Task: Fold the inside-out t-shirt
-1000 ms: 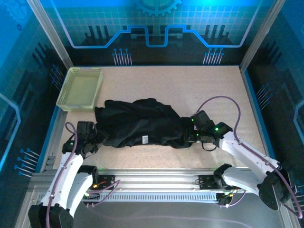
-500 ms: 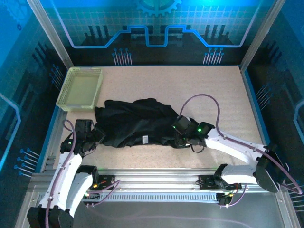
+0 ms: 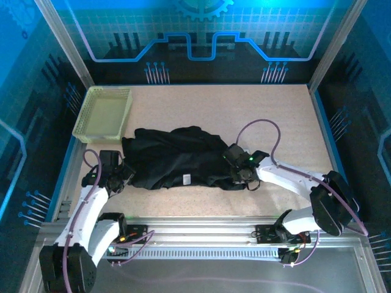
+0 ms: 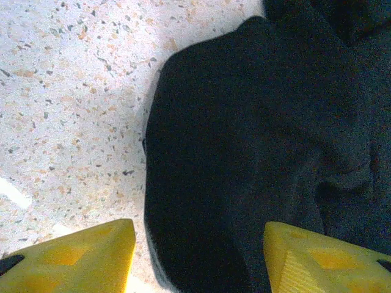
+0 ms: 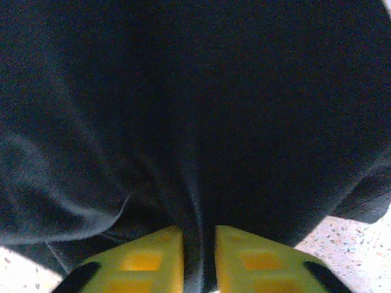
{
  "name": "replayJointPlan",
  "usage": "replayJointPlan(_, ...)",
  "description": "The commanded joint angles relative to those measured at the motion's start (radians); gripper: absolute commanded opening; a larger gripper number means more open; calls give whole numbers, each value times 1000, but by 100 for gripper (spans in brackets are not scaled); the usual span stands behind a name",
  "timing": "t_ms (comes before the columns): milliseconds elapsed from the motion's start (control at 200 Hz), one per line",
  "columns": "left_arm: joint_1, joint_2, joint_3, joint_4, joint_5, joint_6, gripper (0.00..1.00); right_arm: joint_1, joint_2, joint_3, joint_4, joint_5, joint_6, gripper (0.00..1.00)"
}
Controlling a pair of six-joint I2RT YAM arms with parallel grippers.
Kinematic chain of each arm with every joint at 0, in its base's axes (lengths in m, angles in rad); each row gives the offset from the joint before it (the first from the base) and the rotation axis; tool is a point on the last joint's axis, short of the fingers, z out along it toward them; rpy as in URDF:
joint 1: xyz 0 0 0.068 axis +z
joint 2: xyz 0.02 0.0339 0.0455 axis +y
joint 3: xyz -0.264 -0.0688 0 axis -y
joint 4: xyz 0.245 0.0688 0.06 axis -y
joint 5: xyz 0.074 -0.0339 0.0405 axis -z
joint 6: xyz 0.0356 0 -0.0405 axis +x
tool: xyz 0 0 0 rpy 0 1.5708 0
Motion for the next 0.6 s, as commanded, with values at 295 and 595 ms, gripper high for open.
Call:
replayJointPlan(295,30,83,-8,130,87,48,12,-152,-232,-64,-71,19,-16,0)
replayJointPlan(595,30,-12,126,50,85,74,0,-190,-365,10,-130,26,-79,0)
